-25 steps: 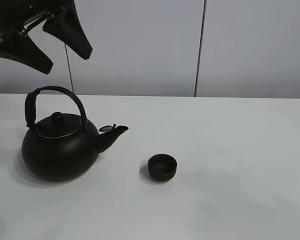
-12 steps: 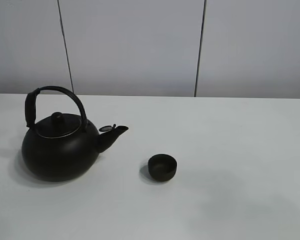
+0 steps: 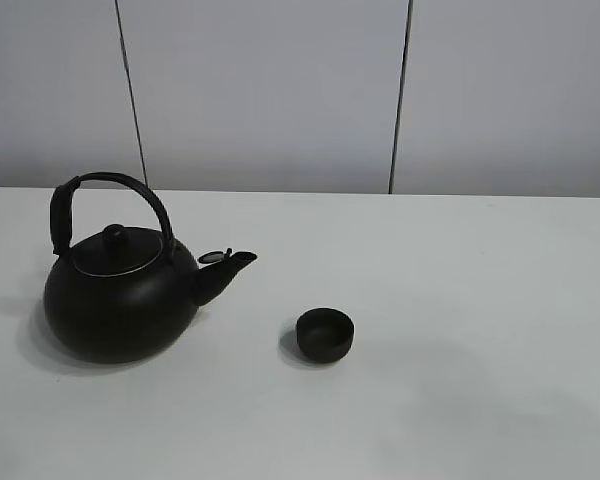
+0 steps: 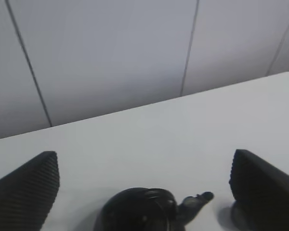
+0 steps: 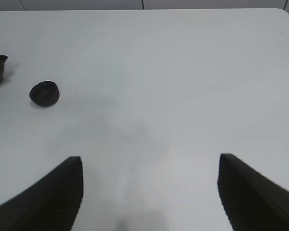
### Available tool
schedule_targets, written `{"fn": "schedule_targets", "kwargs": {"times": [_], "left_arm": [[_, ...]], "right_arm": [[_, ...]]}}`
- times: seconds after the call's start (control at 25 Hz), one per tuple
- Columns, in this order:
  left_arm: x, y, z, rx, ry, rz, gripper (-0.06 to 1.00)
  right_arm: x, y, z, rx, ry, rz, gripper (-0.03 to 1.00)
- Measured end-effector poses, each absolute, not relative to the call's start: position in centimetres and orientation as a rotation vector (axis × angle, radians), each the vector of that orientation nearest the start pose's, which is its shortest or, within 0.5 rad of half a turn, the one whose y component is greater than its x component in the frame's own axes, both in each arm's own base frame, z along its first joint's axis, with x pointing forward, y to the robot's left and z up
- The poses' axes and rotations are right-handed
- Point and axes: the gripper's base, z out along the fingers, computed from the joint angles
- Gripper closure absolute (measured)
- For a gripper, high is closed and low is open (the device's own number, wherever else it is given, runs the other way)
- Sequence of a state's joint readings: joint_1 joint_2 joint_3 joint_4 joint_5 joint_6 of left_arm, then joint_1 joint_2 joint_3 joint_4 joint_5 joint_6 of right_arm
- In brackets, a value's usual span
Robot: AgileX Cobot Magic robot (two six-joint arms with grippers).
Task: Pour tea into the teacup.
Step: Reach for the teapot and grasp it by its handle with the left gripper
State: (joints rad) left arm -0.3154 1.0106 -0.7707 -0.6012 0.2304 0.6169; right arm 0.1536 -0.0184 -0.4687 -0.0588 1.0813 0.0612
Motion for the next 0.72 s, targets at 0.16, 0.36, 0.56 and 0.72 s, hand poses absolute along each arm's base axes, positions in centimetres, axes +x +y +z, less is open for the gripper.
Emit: {"fn": "schedule_targets", "kwargs": {"times": [0.16,0.36,0.56,0.72], "left_arm": [[19.7,-6.6,29.7,0.331,1.872,-0.215,0.25],[19.5,-6.3,27.6,0.317,1.913,-0.187,0.25],[20.5,-6.4,26.2,0.205,1.986,-0.24,0.26],[21.2,-6.1,23.4,0.193,2.026,-0.16,0.27]], "right_arm": [[-0.4,-0.5,26.7,-0.092,2.075,0.061,0.43],[-0.4,-0.5,26.7,-0.092,2.075,0.061,0.43],[-0.4,-0.5,26.7,-0.092,2.075,0.061,0.43],[-0.4,-0.5,26.7,-0.091,2.075,0.063,0.43]]}}
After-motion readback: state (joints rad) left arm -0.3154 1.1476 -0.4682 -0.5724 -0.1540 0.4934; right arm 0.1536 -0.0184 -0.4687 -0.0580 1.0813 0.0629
